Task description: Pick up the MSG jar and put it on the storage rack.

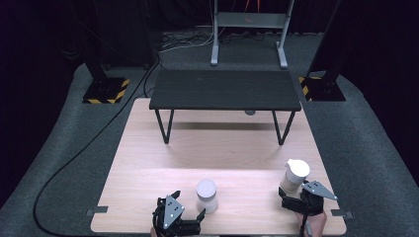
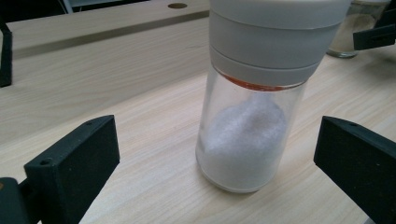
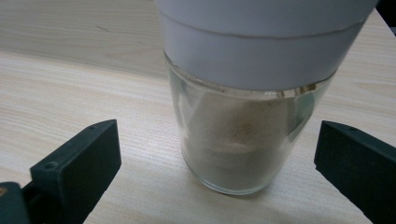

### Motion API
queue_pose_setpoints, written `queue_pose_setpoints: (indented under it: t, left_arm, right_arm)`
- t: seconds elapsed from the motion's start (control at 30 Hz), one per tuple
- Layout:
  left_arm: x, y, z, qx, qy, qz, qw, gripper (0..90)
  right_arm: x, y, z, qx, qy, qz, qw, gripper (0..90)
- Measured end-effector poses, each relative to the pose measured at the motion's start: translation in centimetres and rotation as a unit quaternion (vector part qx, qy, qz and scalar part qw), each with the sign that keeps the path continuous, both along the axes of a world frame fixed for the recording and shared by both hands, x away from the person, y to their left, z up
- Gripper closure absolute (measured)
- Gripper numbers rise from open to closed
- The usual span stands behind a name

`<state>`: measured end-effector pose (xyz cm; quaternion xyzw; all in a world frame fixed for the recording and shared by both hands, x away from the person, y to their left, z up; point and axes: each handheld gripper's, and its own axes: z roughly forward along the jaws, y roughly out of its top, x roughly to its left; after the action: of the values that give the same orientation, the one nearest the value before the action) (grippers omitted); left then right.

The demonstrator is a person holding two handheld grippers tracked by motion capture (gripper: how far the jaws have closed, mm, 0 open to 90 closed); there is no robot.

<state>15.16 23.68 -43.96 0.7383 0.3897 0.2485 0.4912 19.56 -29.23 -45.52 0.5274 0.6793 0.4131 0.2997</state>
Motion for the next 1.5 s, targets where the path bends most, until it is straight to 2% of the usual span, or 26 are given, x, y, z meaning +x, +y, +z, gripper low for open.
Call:
queue_pose_setpoints:
  t: [0.47, 0.53, 0.9, 0.93, 1.07, 1.3, 1.5]
  left_arm:
    - [0.3, -0.8, 0.4, 0.003, -0.005, -0.004, 1.0000, 0.1]
    - [0.4, -1.0, 0.6, 0.000, -0.011, -0.006, 0.9999, 0.1]
    - [1.4, -1.9, 0.6, -0.008, -0.015, -0.017, 0.9997, 0.1]
    - [1.3, -2.1, 0.6, -0.009, -0.022, -0.012, 0.9996, 0.1]
    - [1.5, -2.1, 0.7, -0.012, -0.026, -0.013, 0.9995, 0.1]
    - [2.0, -2.3, 0.5, -0.017, -0.031, -0.025, 0.9990, 0.1]
    - [2.3, -2.5, 0.6, -0.017, -0.030, -0.026, 0.9990, 0.1]
  right_arm:
    - [-0.1, -0.1, -0.1, 0.004, -0.002, -0.001, 1.0000, 0.0]
    - [-0.1, -0.1, 0.0, 0.003, 0.000, -0.001, 1.0000, 0.0]
    - [0.0, -0.3, 0.0, 0.006, 0.000, 0.002, 1.0000, 0.0]
    - [0.0, -0.3, 0.0, 0.007, 0.000, 0.002, 1.0000, 0.0]
    - [0.0, -0.3, 0.0, 0.006, 0.001, 0.002, 1.0000, 0.0]
    - [0.1, -0.3, 0.0, 0.008, 0.002, 0.003, 1.0000, 0.0]
    - [0.1, -0.4, 0.0, 0.009, 0.003, 0.005, 0.9999, 0.0]
